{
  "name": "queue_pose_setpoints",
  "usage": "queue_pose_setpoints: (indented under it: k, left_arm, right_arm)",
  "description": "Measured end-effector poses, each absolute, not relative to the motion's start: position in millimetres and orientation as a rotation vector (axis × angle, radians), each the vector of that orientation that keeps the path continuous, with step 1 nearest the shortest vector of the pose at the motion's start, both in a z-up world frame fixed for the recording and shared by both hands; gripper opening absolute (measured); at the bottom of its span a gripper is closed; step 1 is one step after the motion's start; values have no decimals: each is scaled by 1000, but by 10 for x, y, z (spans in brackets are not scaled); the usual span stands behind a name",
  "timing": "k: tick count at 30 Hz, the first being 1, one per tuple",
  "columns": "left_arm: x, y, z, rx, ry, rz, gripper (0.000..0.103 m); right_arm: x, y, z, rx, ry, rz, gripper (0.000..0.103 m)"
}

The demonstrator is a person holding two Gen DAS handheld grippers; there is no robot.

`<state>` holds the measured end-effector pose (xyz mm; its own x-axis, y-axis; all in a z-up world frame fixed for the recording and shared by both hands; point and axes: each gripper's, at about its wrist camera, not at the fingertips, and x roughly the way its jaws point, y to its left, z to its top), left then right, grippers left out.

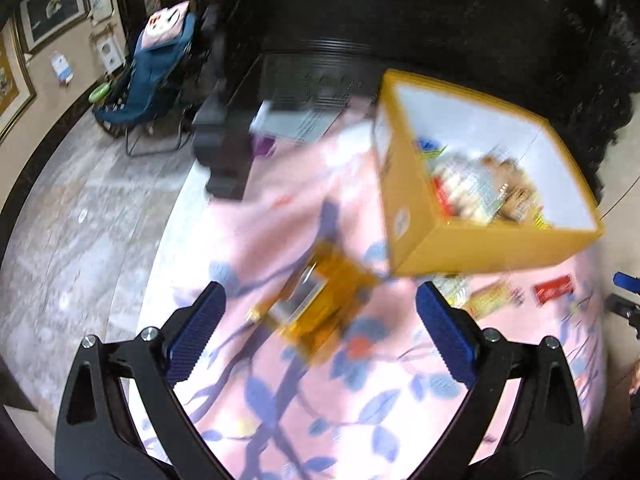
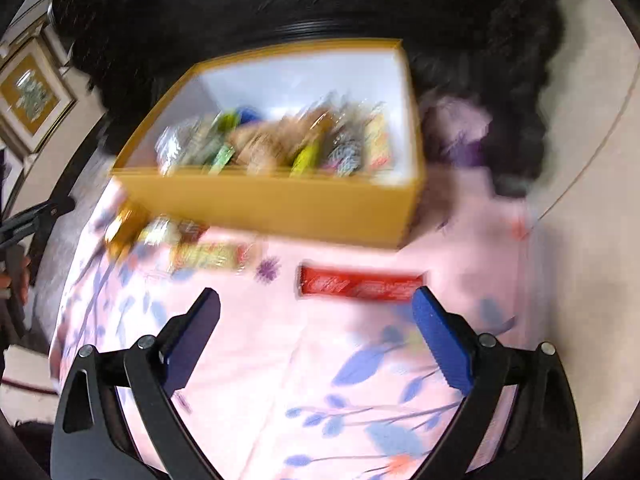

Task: Organize snacks
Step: 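Withdraw both grippers from the box and move the left over the amber jelly bag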

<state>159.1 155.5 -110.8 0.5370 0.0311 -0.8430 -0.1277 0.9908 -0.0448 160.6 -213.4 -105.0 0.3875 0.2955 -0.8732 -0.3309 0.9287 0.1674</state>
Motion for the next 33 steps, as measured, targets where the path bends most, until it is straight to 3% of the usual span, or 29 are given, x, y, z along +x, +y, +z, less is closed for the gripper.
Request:
queue_pose_setpoints:
  k: [10,23,33]
  left_arm:
    - [1709,1303,-1665,-13,1098,-14,97]
    - [1995,1336,-2000,77,1142,-33,97]
    - [2017,1366,-2074,85,1141,-58,101]
  right_arm:
    - [1506,-622,-1375,-320,1032,785,97]
    - [1669,-81,-1923,-680,1016,931,95]
    - [1682,-274,-2108,-451,1203,953,94]
